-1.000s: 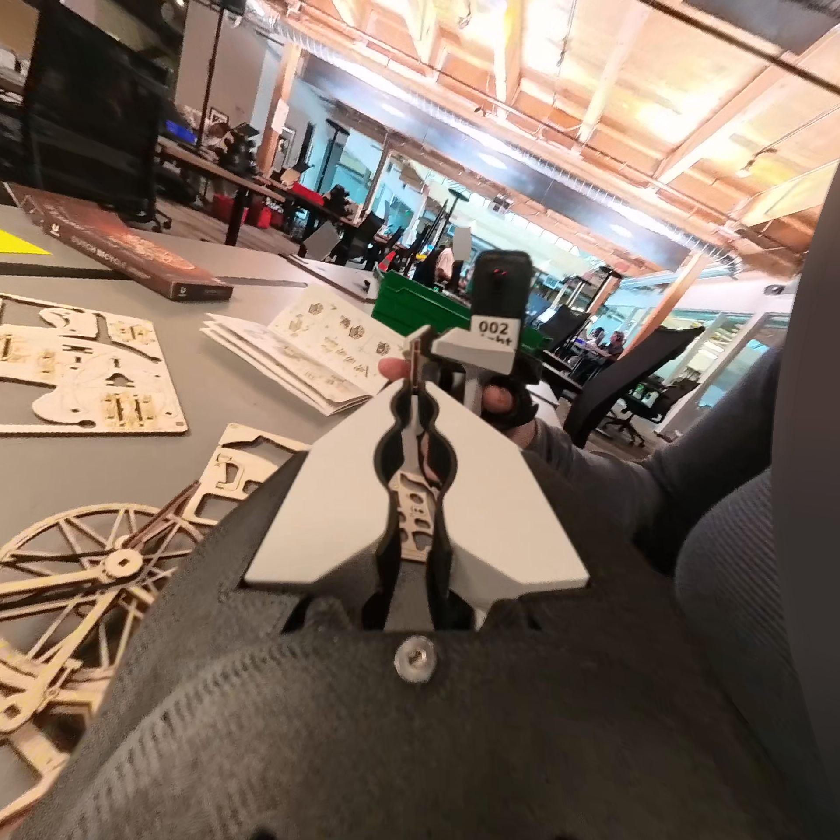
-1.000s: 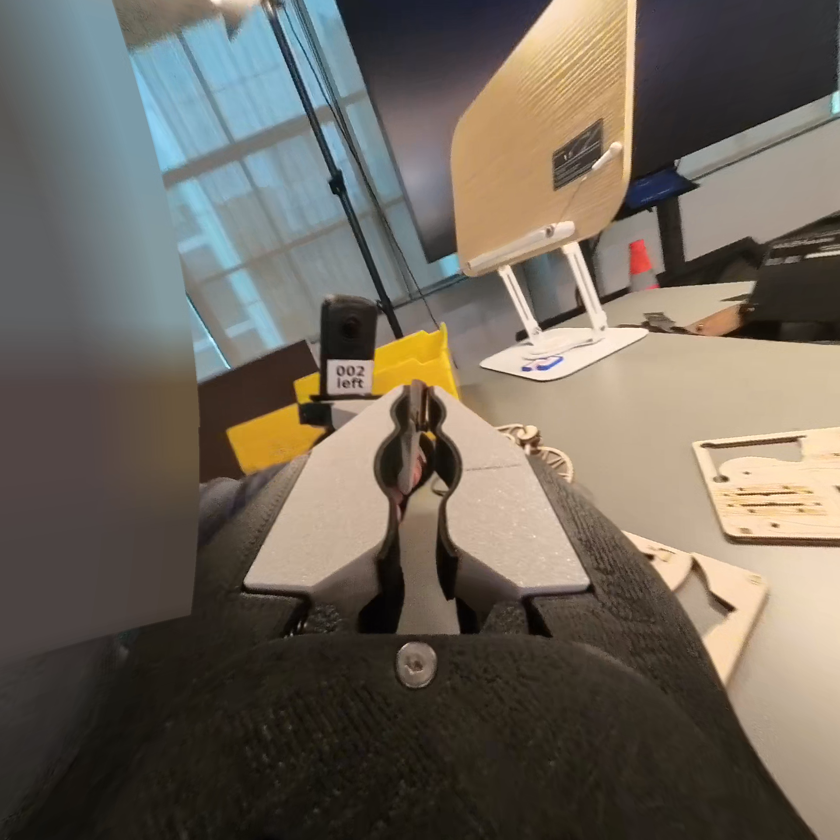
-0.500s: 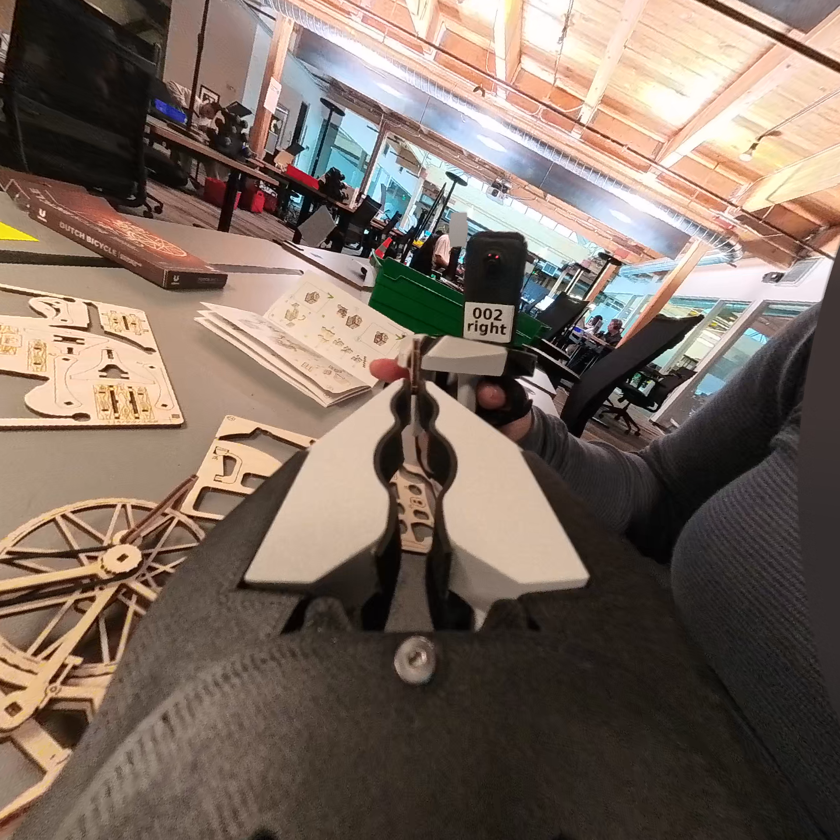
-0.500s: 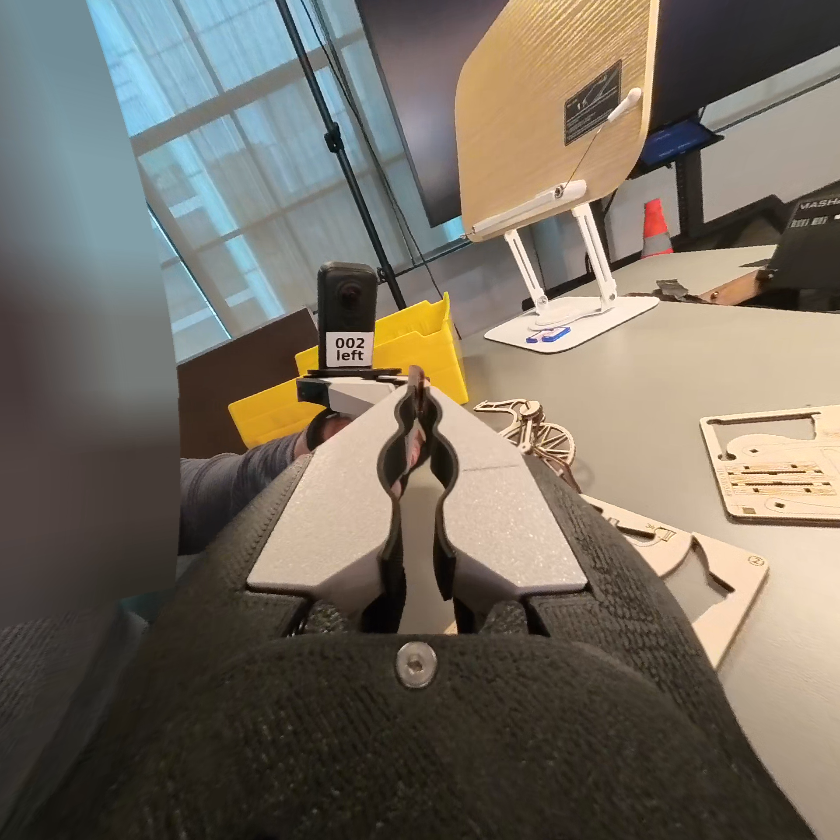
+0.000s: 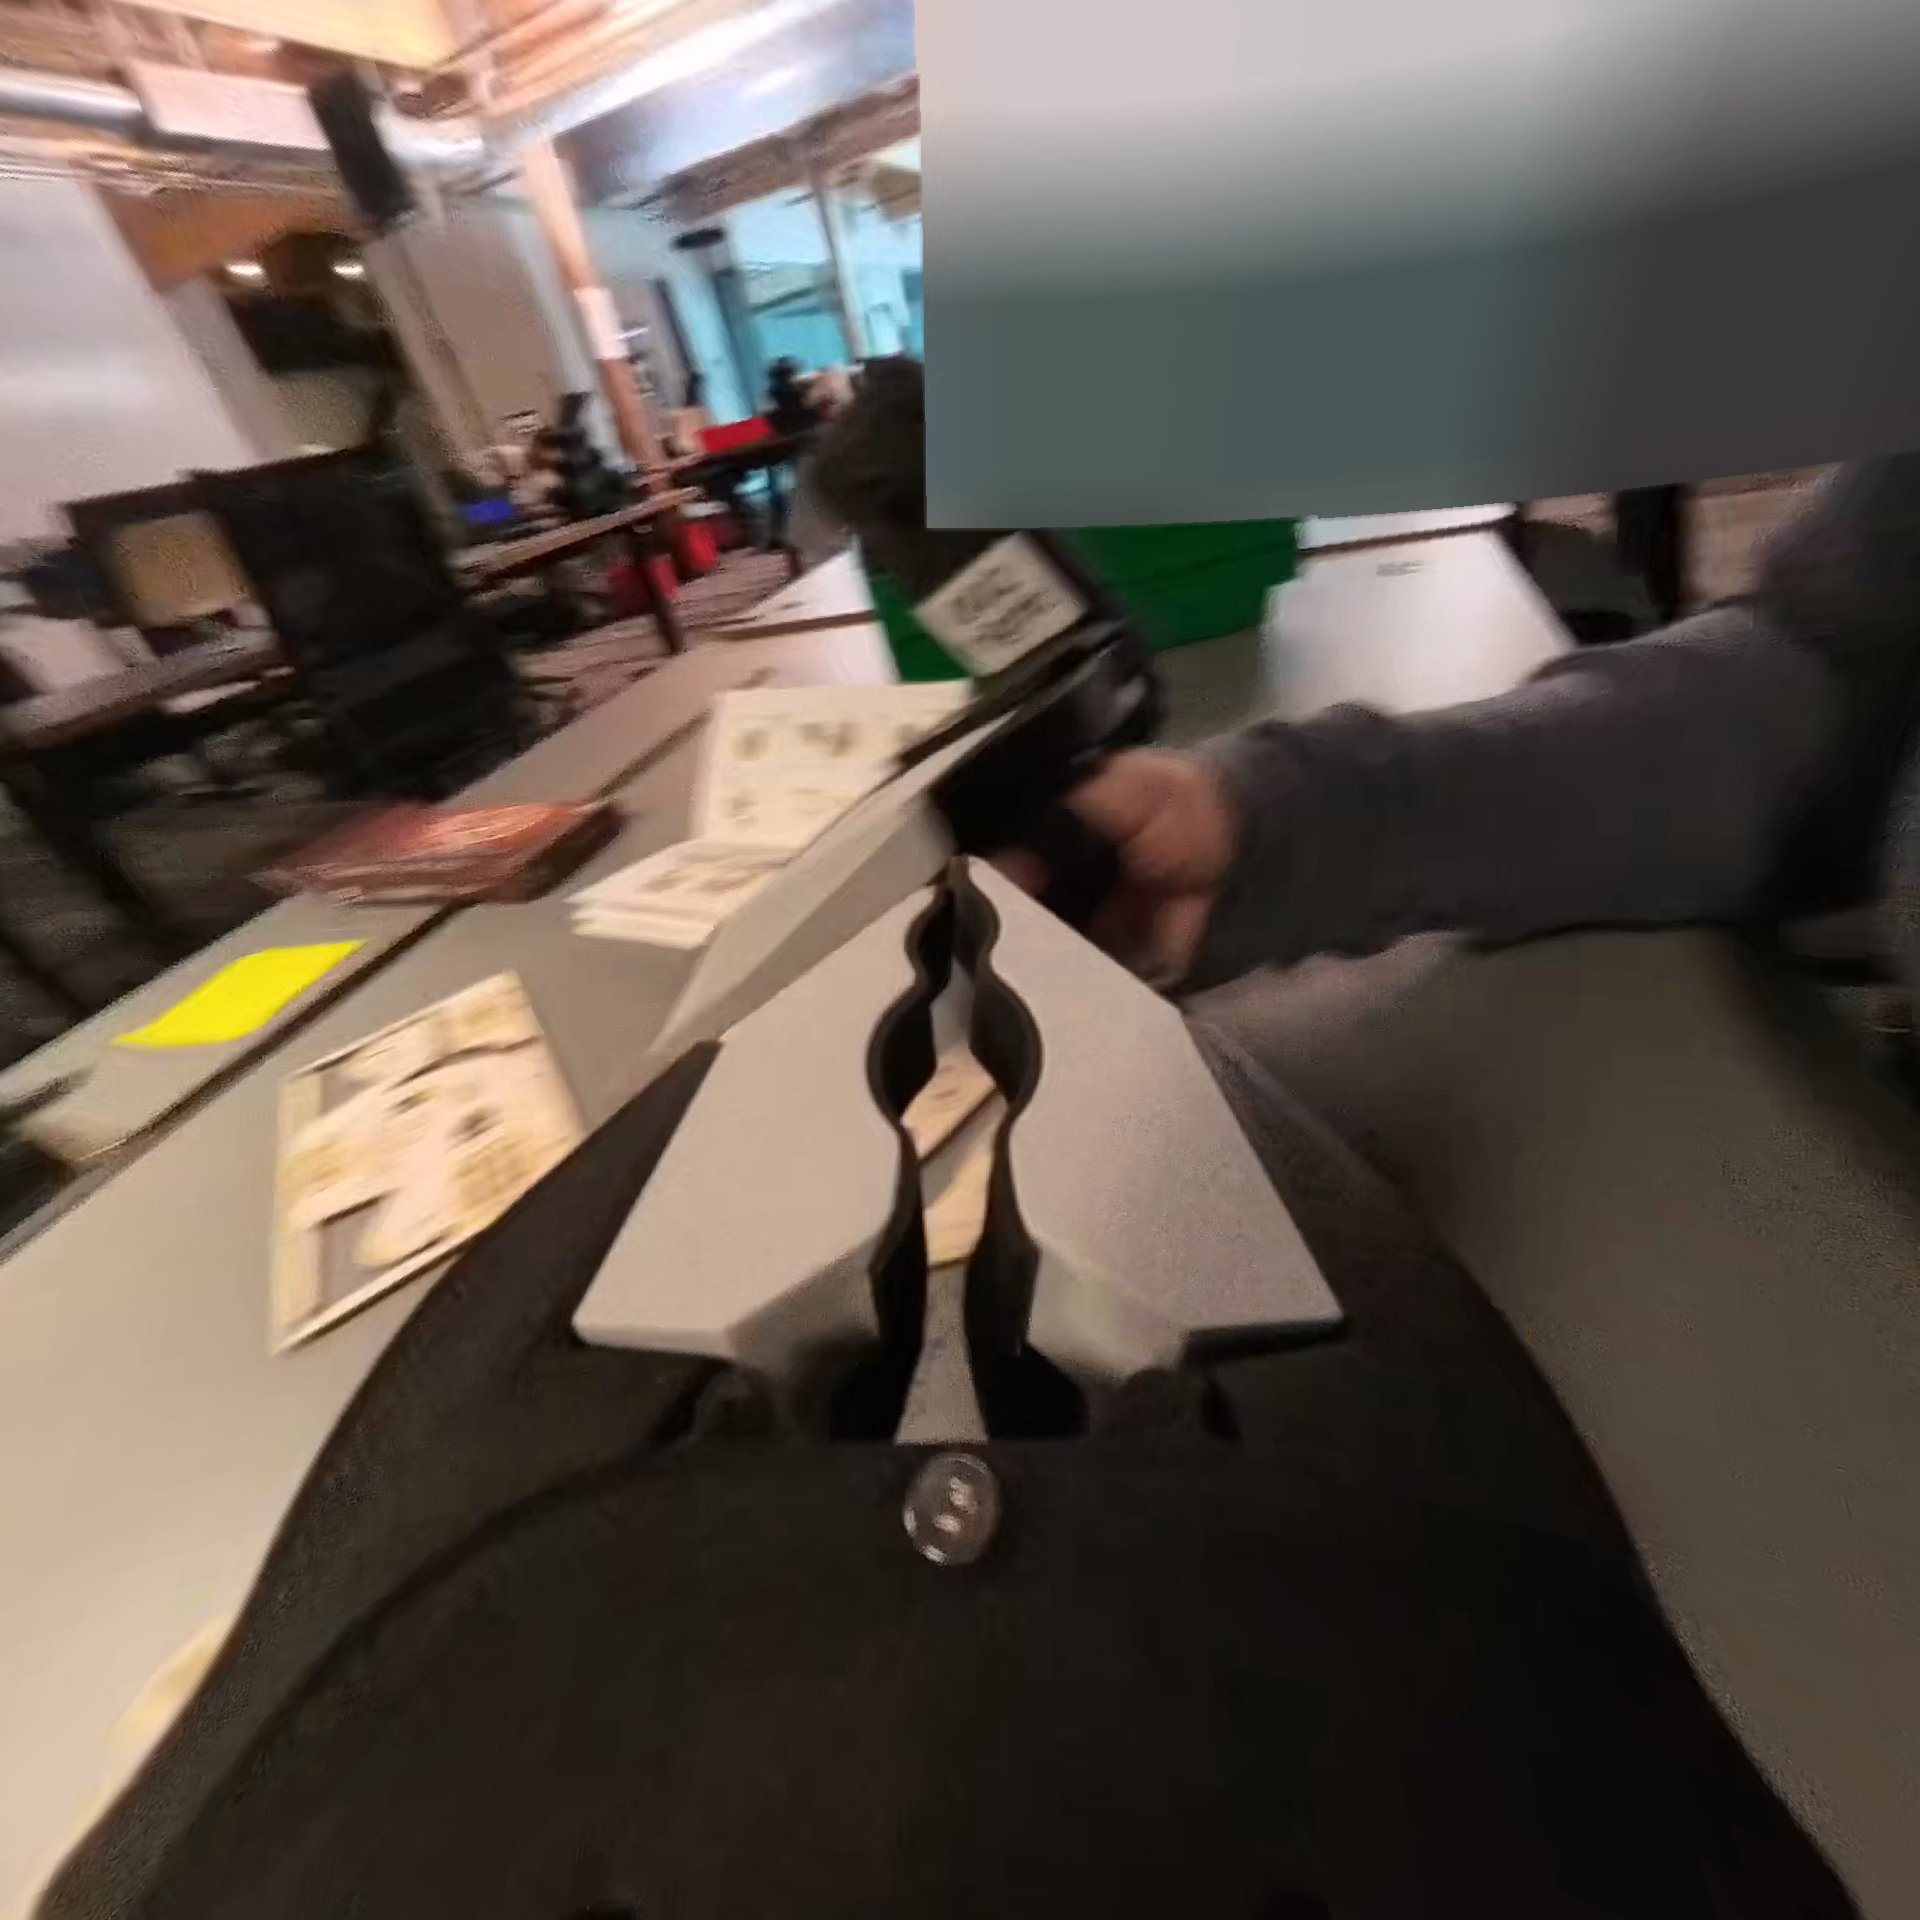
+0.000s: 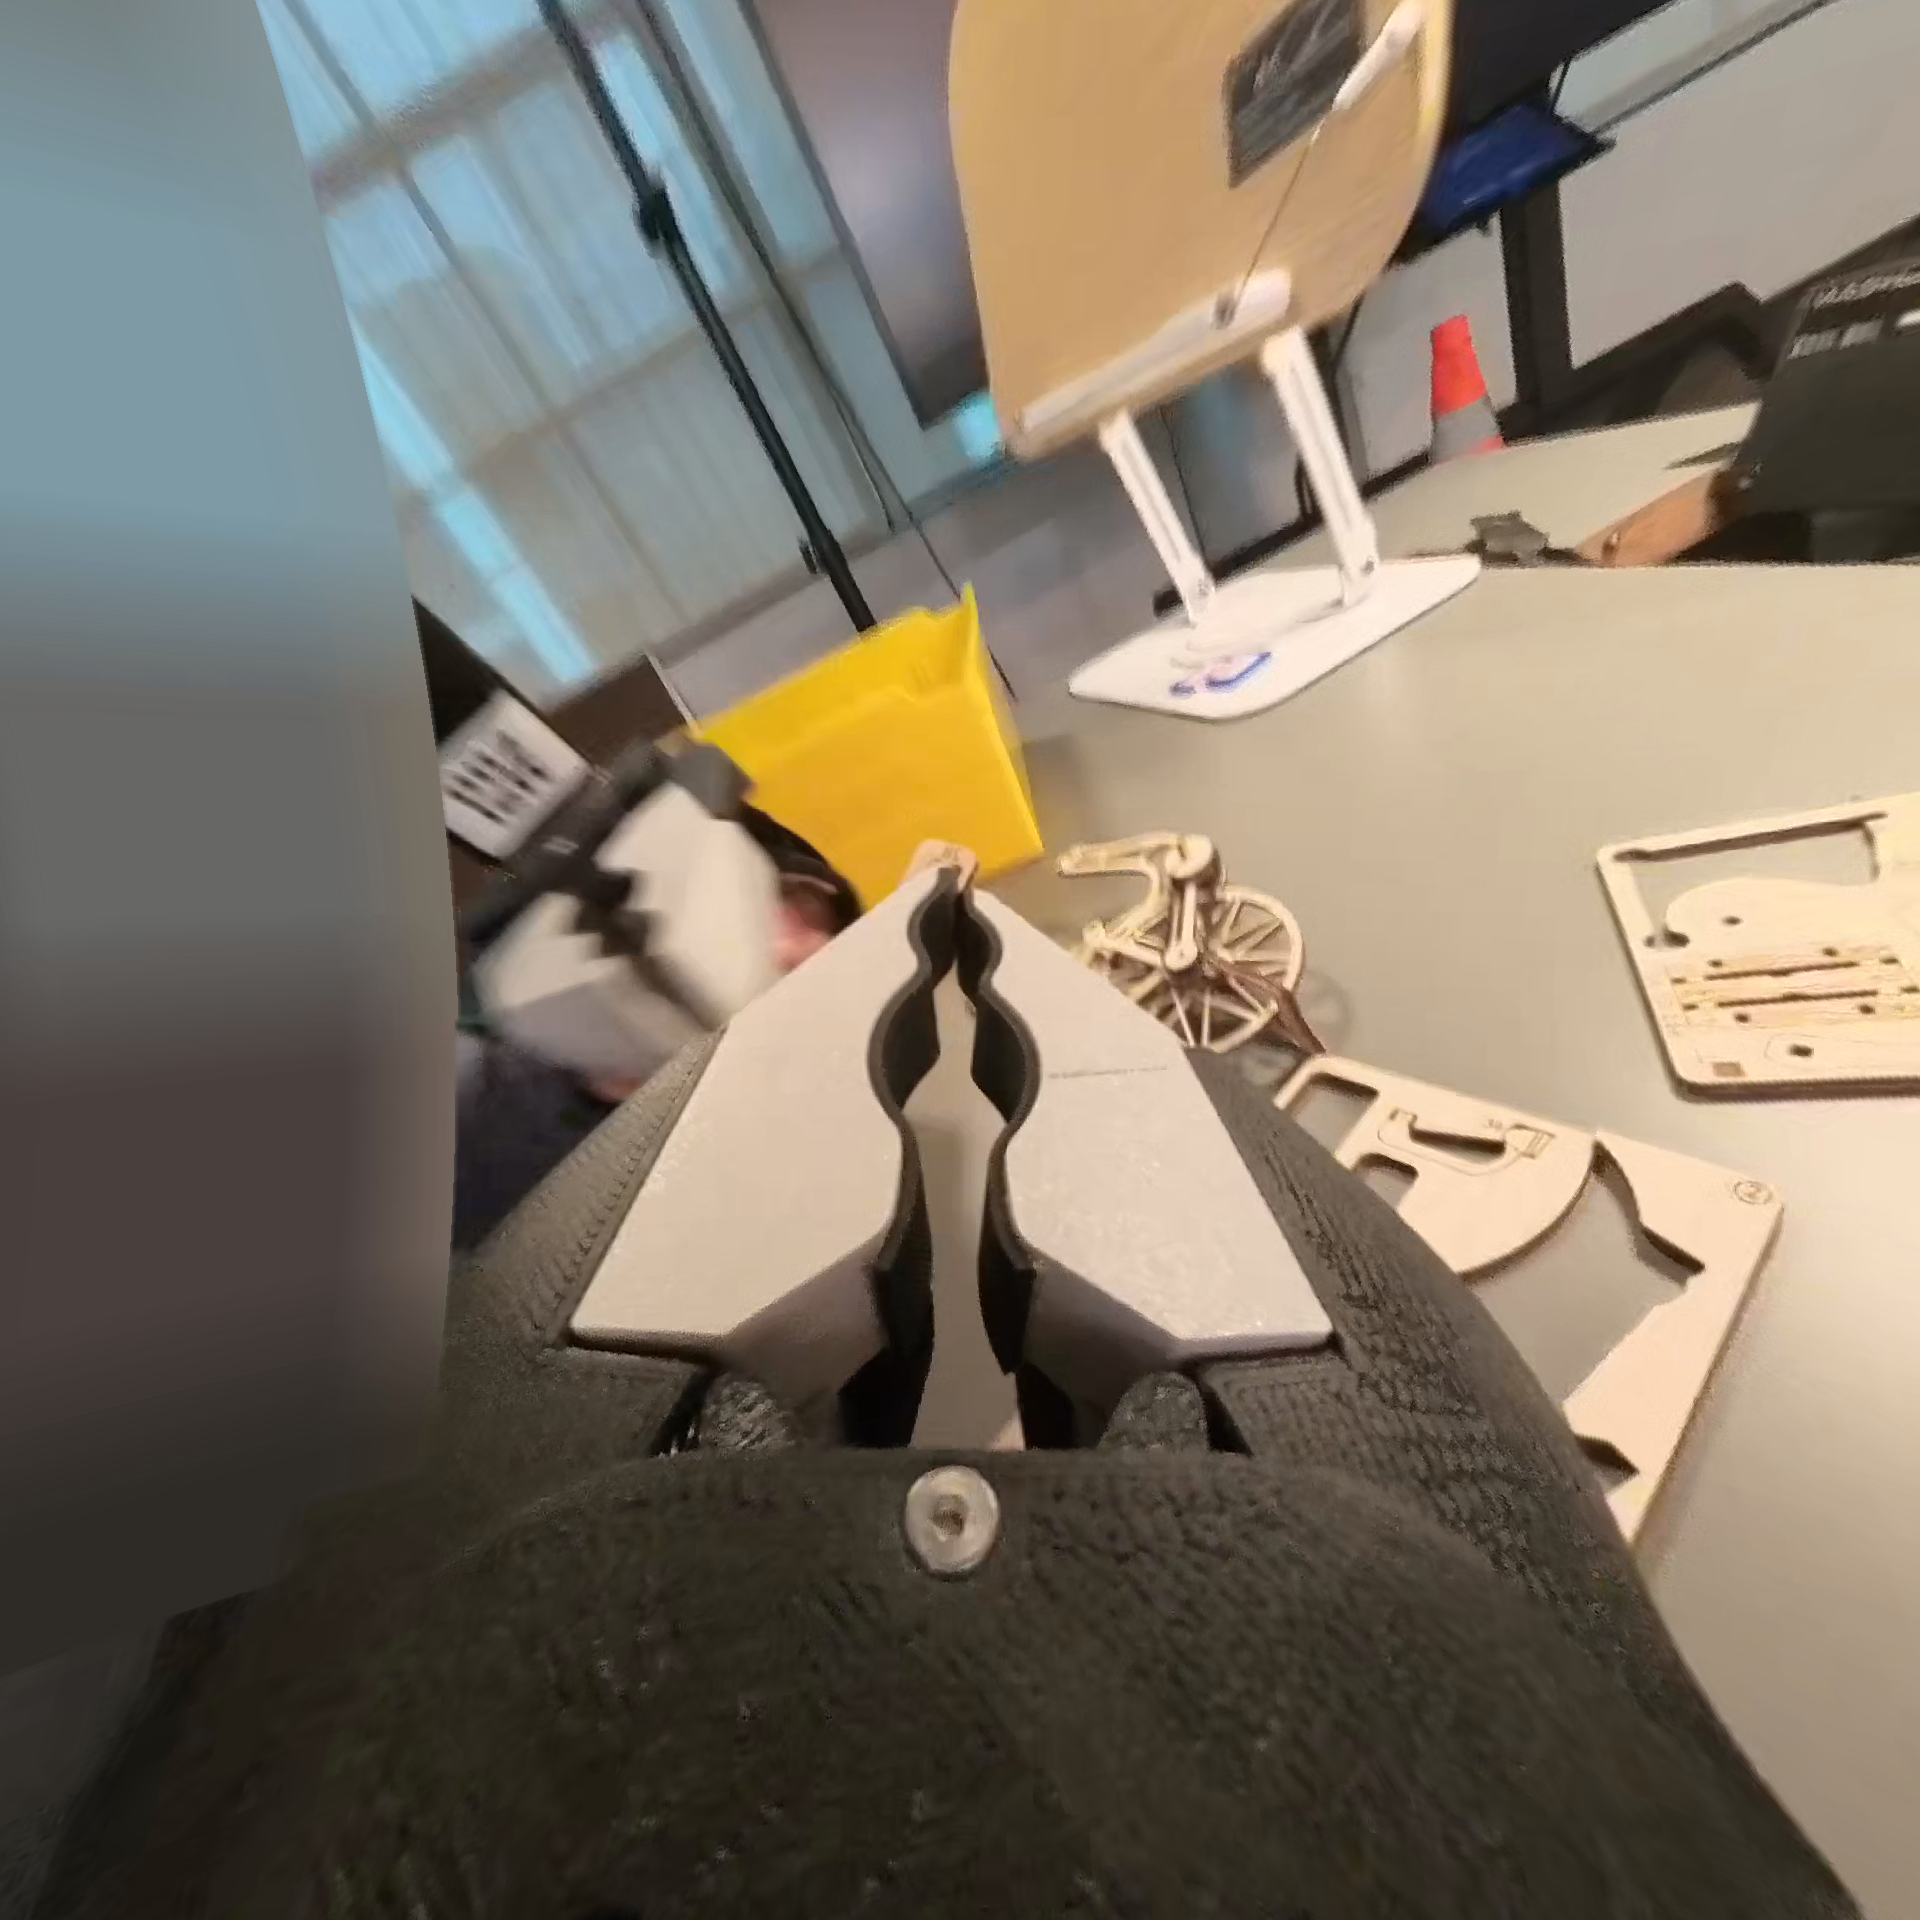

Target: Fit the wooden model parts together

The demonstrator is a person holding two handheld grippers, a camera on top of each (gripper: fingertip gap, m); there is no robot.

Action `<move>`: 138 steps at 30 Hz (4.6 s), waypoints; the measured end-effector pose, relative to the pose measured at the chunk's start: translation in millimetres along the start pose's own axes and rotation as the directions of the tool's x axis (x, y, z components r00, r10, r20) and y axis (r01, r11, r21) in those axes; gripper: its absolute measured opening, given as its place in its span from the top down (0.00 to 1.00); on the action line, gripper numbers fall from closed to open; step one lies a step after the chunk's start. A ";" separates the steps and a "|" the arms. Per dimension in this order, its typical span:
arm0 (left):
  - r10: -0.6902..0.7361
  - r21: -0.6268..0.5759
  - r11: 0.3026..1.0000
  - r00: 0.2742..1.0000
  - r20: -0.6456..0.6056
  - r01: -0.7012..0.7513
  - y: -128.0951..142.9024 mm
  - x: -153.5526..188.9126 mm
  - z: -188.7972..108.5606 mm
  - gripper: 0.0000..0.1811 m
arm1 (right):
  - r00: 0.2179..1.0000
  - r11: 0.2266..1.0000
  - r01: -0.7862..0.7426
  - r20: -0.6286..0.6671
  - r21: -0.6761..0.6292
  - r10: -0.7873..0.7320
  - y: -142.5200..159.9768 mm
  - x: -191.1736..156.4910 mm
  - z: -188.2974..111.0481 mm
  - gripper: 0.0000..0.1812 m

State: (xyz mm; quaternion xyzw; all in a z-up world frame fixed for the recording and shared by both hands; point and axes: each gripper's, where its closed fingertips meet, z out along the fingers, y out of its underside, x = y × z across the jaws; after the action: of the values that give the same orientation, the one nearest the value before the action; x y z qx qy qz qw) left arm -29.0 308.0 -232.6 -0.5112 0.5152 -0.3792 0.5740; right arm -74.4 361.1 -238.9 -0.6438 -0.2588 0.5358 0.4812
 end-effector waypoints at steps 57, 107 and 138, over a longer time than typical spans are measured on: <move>-0.424 -0.060 0.905 0.904 -0.060 0.421 25.6 -29.6 -17.0 0.99 | 0.980 0.980 0.181 0.096 -0.080 -0.173 5.4 -15.8 -9.8 0.94; -0.560 0.049 0.826 0.827 -0.045 0.562 12.6 -49.0 -29.6 0.99 | 0.987 0.988 0.156 -0.044 -0.001 -0.156 -3.1 -1.3 -3.4 0.96; -0.588 0.044 0.804 0.803 -0.098 0.593 11.8 -43.4 -27.4 0.99 | 0.989 0.990 0.141 0.035 0.004 -0.141 -2.3 -10.0 -5.2 1.00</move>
State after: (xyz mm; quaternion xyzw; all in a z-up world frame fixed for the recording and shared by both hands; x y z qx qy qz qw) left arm -64.8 346.7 -233.8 -0.6095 0.3387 -0.5773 0.4249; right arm -72.0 351.8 -232.7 -0.6140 -0.3115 0.5120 0.5137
